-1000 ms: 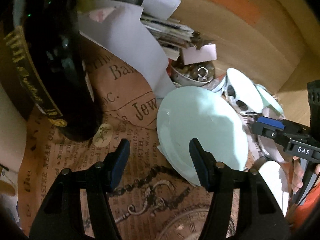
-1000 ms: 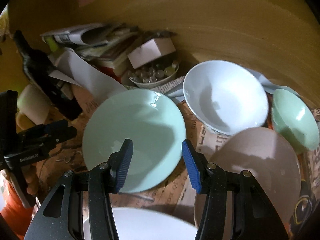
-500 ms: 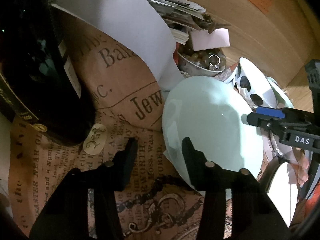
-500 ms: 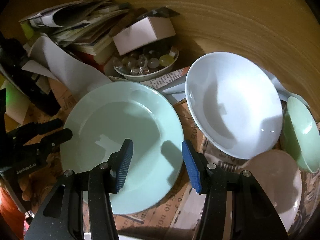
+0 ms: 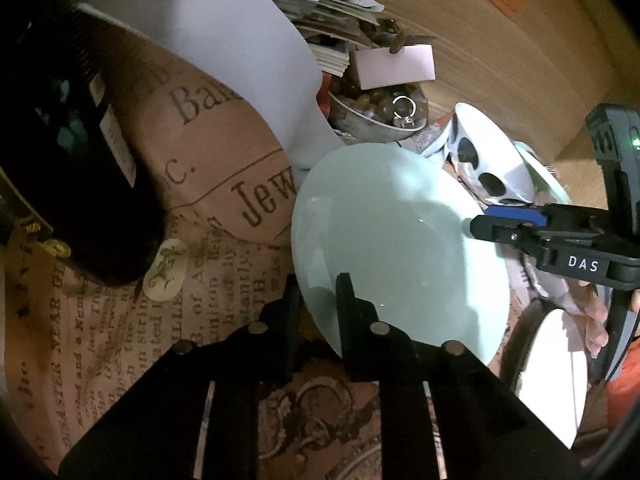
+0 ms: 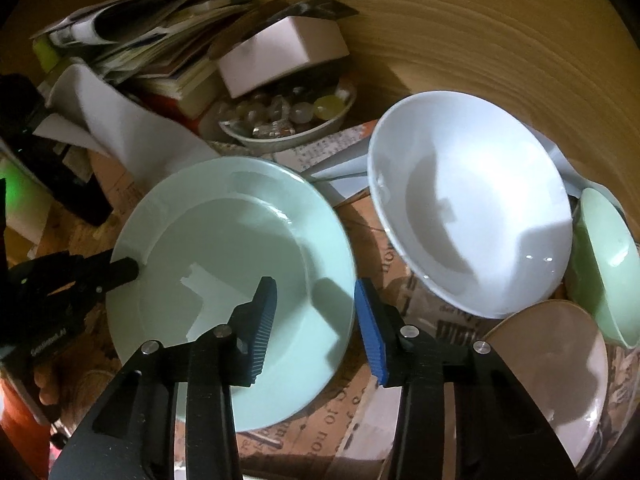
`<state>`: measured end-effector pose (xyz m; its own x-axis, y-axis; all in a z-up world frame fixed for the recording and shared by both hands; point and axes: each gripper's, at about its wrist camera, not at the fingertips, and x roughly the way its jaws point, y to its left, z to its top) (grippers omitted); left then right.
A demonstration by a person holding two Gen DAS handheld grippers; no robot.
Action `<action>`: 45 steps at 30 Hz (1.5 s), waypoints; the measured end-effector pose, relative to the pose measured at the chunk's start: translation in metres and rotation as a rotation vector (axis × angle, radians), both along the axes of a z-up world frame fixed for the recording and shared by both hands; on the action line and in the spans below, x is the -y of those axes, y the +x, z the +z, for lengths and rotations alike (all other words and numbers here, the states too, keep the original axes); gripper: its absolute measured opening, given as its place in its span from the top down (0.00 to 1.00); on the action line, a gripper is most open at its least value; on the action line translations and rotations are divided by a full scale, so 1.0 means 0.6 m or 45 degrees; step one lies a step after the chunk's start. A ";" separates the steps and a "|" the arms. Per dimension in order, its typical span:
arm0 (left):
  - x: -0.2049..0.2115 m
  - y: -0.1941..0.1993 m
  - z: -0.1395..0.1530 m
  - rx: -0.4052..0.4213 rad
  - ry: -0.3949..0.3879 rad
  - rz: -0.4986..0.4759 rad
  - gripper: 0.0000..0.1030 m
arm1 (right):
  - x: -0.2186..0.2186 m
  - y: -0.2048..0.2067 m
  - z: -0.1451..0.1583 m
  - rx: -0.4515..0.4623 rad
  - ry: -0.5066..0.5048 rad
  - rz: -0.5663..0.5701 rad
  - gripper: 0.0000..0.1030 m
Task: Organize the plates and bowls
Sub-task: 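Move both grippers to the mint green plate rim and close on it, then lift the mint green plate with both grippers and carry it over the white plate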
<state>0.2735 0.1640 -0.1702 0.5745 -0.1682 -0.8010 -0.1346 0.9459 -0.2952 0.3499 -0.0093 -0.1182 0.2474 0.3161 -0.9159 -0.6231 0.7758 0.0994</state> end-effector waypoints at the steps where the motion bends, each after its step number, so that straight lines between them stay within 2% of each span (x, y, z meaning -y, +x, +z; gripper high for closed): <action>1: 0.000 -0.003 0.000 -0.001 -0.004 -0.001 0.84 | -0.003 -0.003 0.002 -0.016 0.019 0.020 0.82; 2: 0.001 -0.010 0.002 -0.001 0.000 -0.005 0.84 | -0.009 -0.006 -0.001 -0.092 0.055 0.058 0.89; 3: 0.004 -0.014 0.003 0.000 0.009 -0.010 0.84 | -0.014 -0.009 -0.006 -0.168 0.089 0.076 0.89; 4: 0.006 -0.017 0.003 0.002 0.020 -0.014 0.84 | -0.020 -0.013 -0.009 -0.173 0.088 0.077 0.89; 9: 0.003 -0.027 0.004 -0.008 0.002 -0.004 0.84 | -0.036 -0.029 -0.009 0.022 -0.050 0.084 0.88; 10: 0.004 -0.026 0.004 -0.007 0.011 -0.004 0.84 | -0.034 -0.026 -0.011 0.048 -0.070 0.079 0.84; 13: 0.007 -0.038 0.012 0.015 0.076 -0.008 0.84 | -0.025 -0.019 -0.001 0.117 -0.117 0.043 0.63; 15: 0.006 -0.038 0.013 0.017 0.082 -0.013 0.84 | -0.019 -0.010 0.003 0.146 -0.136 0.024 0.62; 20: 0.004 -0.034 0.012 0.015 0.075 -0.018 0.84 | -0.006 0.021 -0.003 0.051 -0.131 0.009 0.61; 24: 0.000 -0.029 0.011 0.010 0.054 -0.026 0.84 | -0.005 0.040 -0.007 0.056 -0.163 -0.013 0.59; 30: 0.002 -0.015 0.006 0.004 0.034 -0.032 0.84 | -0.001 0.064 -0.015 -0.002 -0.158 -0.010 0.59; 35: 0.001 -0.016 0.005 0.002 0.020 -0.031 0.84 | -0.012 0.048 -0.025 -0.048 -0.146 0.020 0.61; 39: -0.002 -0.021 0.003 -0.006 0.017 -0.024 0.84 | -0.006 0.034 -0.018 -0.027 -0.131 0.016 0.62; 45: -0.014 -0.044 0.004 -0.005 0.027 -0.003 0.84 | 0.008 -0.024 0.003 -0.045 -0.081 0.050 0.62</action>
